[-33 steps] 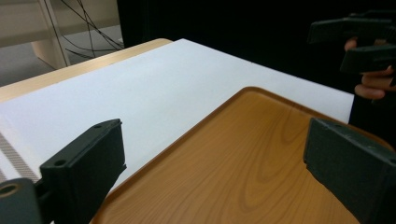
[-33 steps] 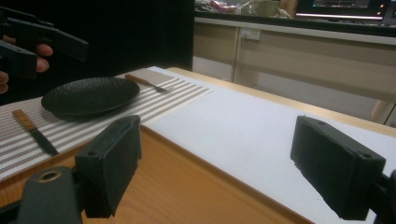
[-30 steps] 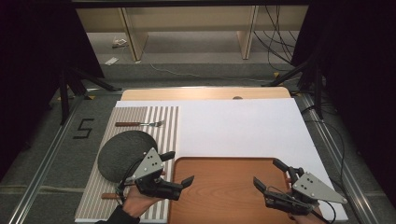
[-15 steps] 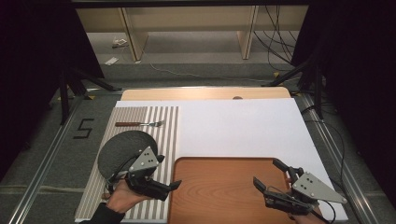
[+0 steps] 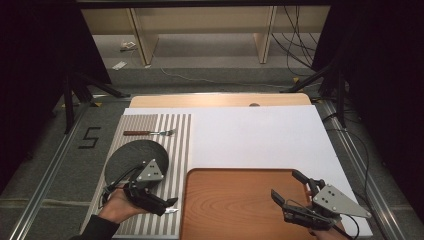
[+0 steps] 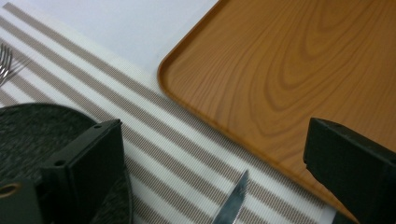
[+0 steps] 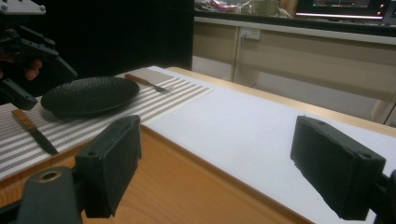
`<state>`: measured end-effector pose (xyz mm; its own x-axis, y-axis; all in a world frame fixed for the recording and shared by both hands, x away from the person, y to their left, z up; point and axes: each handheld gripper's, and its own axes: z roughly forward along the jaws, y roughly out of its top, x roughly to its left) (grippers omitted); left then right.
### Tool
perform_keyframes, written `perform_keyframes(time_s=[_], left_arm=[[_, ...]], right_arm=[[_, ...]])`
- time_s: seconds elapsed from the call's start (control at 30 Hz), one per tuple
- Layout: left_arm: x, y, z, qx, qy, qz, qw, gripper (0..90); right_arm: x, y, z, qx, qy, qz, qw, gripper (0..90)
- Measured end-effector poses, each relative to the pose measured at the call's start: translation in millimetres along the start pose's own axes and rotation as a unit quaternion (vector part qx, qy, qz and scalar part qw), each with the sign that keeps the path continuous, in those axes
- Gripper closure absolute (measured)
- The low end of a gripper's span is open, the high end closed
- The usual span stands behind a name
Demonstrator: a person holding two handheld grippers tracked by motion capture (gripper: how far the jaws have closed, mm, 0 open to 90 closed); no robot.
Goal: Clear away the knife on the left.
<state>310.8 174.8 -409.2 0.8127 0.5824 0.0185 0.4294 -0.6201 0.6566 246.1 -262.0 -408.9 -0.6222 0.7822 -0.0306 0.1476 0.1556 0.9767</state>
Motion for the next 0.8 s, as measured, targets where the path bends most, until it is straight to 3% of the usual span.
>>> perform_keyframes(time_s=[0.17, 0.33, 0.5, 0.8], left_arm=[[3.2, -5.3, 0.3, 0.041, -0.007, 0.011, 0.9991, 6.3], [5.0, -9.9, 1.0, 0.066, -0.007, 0.020, 0.9976, 7.7], [7.7, -15.8, 3.7, 0.096, -0.008, 0.033, 0.9948, 9.6], [8.8, -22.4, 2.5, 0.128, -0.012, 0.063, 0.9897, 14.1]], right_arm=[[-0.3, 0.0, -0.2, -0.001, 0.000, 0.000, 1.0000, 17.3], [0.0, 0.0, 0.0, 0.000, 0.000, 0.000, 1.0000, 17.3], [0.0, -0.1, -0.1, 0.000, 0.000, 0.000, 1.0000, 17.3], [0.0, -0.1, 0.0, 0.000, 0.000, -0.001, 1.0000, 17.3]])
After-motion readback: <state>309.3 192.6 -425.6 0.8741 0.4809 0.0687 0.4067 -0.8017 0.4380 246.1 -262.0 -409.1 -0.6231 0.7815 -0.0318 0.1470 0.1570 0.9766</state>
